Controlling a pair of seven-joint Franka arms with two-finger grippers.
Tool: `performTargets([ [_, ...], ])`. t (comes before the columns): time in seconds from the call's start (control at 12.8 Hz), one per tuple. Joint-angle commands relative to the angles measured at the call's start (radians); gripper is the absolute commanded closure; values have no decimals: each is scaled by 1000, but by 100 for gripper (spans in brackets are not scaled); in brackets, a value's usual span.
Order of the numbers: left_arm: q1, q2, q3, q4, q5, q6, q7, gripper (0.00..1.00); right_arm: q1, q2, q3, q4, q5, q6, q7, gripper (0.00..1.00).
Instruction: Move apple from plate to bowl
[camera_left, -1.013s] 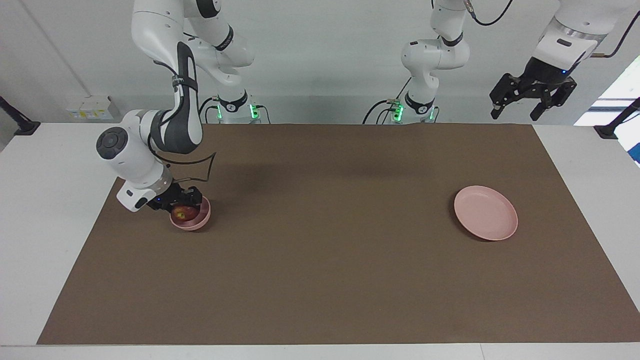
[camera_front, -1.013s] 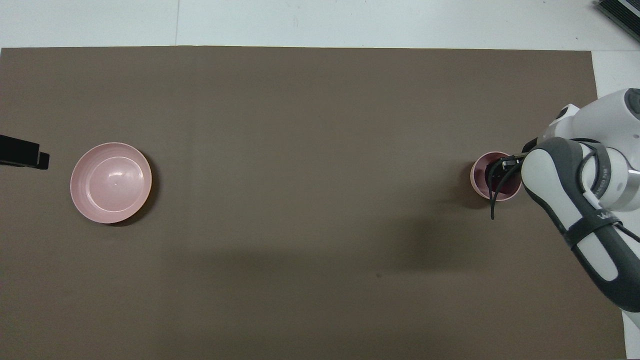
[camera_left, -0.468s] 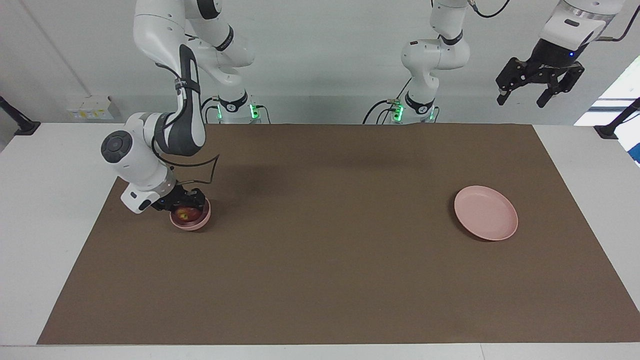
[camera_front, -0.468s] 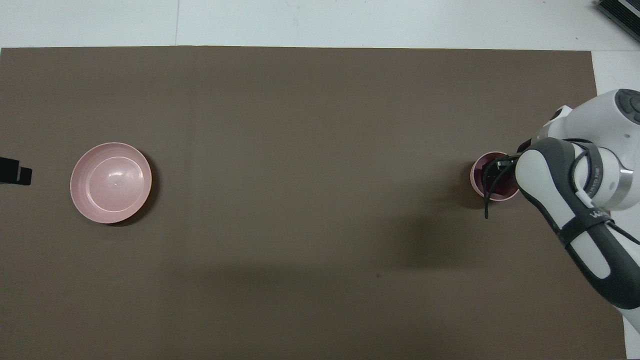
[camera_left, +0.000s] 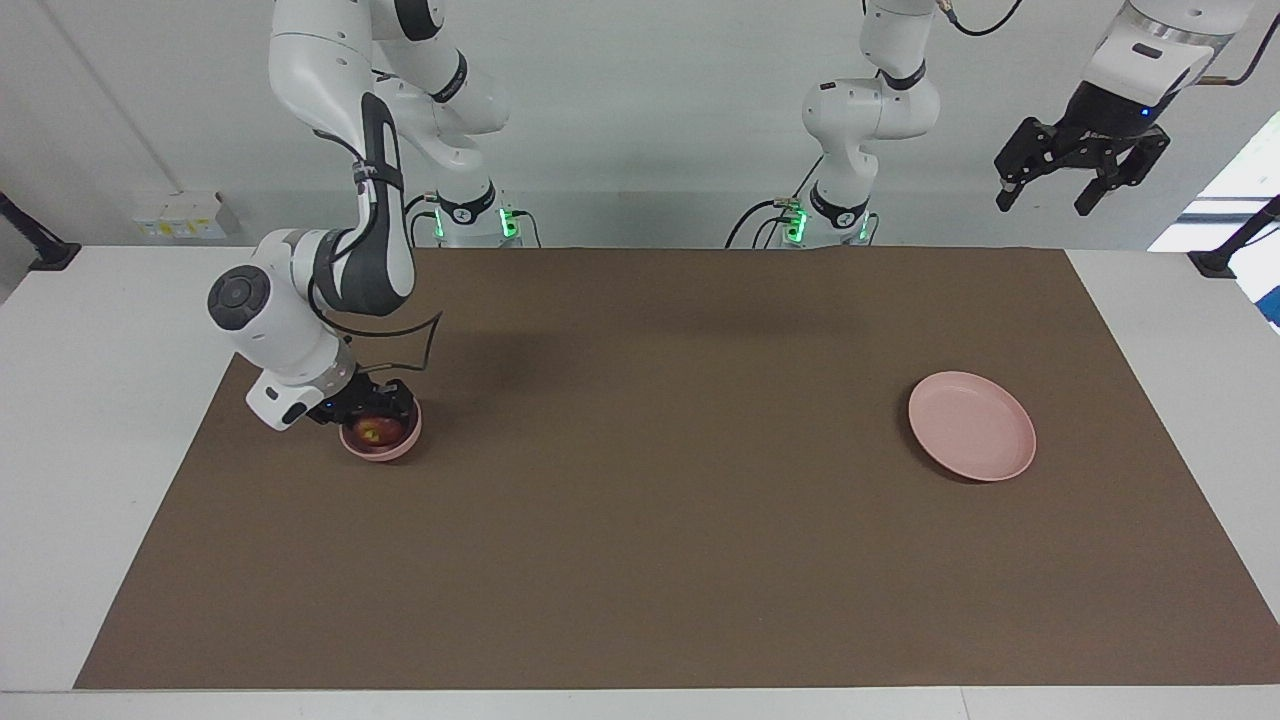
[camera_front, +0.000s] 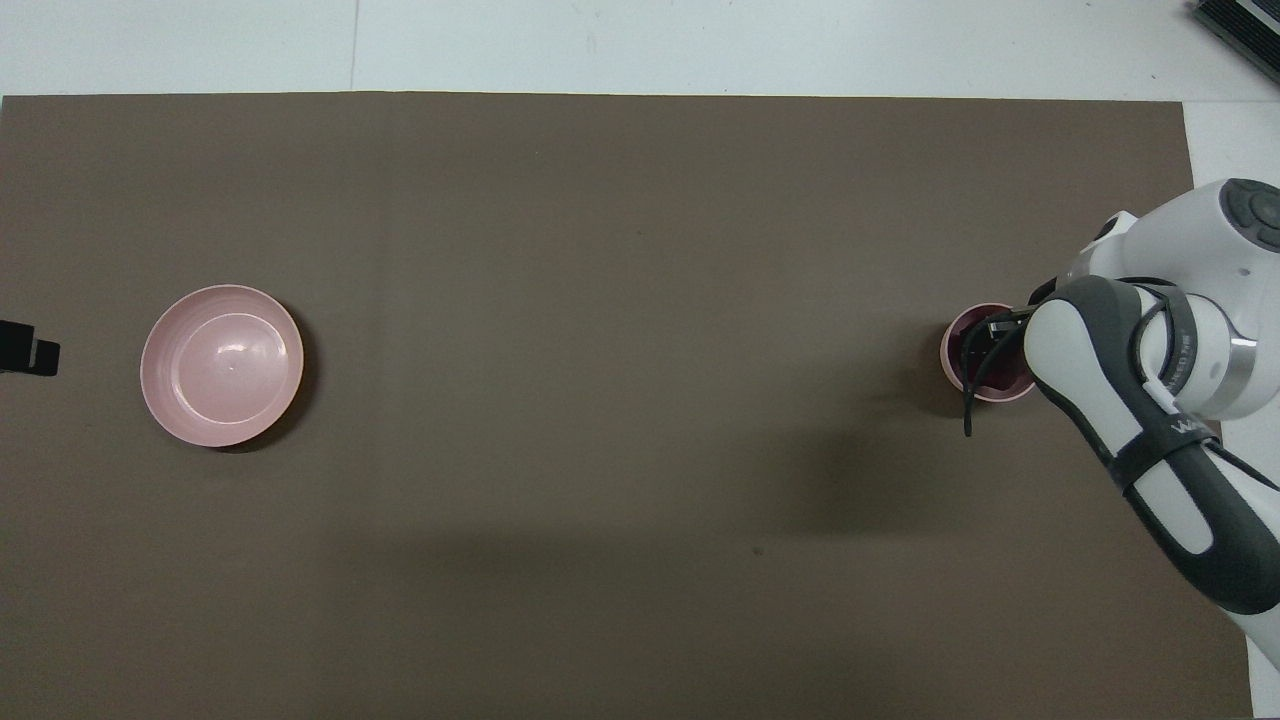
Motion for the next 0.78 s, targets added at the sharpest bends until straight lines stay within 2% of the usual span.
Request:
performTargets([
  [0.0,-6,-24,6,-24,12,-14,2,0,-6,2,5,0,-17,22,22,0],
  [0.39,-6,-24,6,-24,12,-14,2,0,-9,3,5,15,-21,20,20,0],
  [0.7,-6,-24,6,-24,12,-14,2,0,2,-53,11,55,-27,-1,52,0],
])
